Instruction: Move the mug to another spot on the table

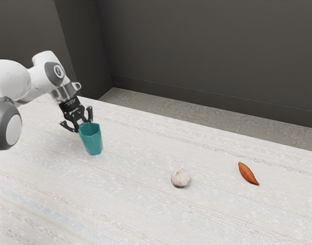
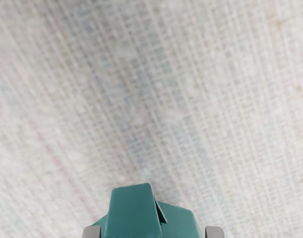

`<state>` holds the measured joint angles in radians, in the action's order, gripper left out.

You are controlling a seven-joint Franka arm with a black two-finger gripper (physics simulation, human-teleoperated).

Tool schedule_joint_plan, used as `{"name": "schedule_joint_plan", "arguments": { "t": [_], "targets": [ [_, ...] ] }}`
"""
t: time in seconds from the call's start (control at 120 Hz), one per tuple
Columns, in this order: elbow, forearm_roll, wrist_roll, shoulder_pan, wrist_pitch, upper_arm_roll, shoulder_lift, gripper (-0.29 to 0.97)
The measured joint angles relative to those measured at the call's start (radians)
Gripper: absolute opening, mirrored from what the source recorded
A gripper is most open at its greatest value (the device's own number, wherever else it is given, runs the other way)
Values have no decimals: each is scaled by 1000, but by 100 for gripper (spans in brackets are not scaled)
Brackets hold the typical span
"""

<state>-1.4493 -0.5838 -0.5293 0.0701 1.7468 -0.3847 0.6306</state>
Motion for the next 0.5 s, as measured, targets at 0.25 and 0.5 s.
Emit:
{"name": "schedule_joint_plan", "arguments": {
  "t": [0.25, 0.5],
  "targets": [
    [-52, -22, 0, -70, -3, 17, -1, 12],
    [-84, -32, 1, -125, -6, 17, 9, 12]
  ]
}}
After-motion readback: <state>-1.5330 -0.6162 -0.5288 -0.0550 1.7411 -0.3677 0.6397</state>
